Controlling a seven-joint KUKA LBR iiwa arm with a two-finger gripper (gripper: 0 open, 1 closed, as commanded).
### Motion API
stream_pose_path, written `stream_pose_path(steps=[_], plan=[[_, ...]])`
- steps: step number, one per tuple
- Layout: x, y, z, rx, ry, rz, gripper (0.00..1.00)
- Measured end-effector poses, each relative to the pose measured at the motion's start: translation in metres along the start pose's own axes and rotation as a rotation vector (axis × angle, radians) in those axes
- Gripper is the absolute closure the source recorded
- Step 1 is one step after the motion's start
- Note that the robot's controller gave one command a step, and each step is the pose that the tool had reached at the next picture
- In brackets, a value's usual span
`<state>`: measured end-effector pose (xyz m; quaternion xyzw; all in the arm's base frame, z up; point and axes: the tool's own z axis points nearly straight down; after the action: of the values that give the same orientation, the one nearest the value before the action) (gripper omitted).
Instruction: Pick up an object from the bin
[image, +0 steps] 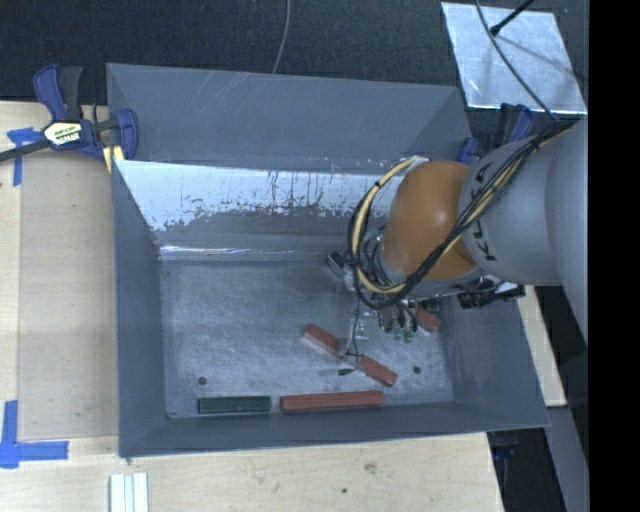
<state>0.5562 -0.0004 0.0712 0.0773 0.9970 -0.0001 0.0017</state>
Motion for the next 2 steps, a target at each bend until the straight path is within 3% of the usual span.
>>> stream_pose_path(steps=[1,2], plan=[[0.004,0.001,-0.001,0.001,-0.002,0.013,0.00],[0.053,0.040,-0.023,0.001,0.003,0.110,0.00]])
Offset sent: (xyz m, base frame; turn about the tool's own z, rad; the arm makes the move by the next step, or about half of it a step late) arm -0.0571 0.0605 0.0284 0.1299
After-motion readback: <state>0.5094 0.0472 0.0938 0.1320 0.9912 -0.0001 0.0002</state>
